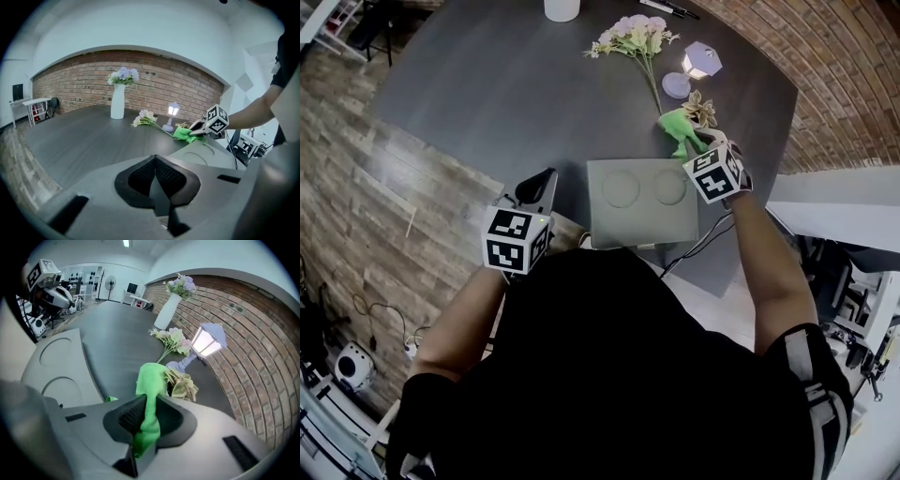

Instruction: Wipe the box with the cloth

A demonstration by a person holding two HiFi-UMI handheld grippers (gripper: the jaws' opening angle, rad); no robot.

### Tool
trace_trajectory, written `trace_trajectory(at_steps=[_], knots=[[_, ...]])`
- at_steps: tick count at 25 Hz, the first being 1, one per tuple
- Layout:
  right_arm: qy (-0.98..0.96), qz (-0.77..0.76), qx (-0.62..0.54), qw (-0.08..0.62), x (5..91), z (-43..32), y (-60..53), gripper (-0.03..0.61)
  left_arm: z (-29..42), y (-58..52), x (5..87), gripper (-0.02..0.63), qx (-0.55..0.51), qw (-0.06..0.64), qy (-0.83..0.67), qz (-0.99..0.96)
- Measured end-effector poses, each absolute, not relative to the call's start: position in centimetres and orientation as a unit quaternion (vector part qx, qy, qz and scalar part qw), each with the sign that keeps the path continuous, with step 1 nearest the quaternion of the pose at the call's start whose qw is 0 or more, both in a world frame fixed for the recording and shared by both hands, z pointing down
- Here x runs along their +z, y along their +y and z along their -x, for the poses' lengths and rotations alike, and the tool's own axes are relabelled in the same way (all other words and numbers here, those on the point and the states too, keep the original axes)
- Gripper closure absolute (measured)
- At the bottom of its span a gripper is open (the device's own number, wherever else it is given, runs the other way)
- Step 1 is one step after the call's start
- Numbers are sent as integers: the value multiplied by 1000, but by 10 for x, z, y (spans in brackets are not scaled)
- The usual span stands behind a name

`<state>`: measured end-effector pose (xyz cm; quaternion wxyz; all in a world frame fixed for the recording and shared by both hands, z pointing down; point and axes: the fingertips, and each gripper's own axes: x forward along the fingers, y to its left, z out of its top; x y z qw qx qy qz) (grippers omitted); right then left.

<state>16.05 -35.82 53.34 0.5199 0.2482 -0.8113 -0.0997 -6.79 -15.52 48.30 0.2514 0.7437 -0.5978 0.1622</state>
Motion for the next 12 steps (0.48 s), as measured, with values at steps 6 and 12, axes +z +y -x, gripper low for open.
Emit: trace_trajectory(at_steps=[6, 12], knots=[[-808, -261, -79, 523, 541, -194, -356, 521, 51, -154, 484, 606, 177, 247, -594, -745], [-819, -283, -44, 496, 537, -206, -338, 522, 37, -154, 485, 606, 180, 246, -586, -751]])
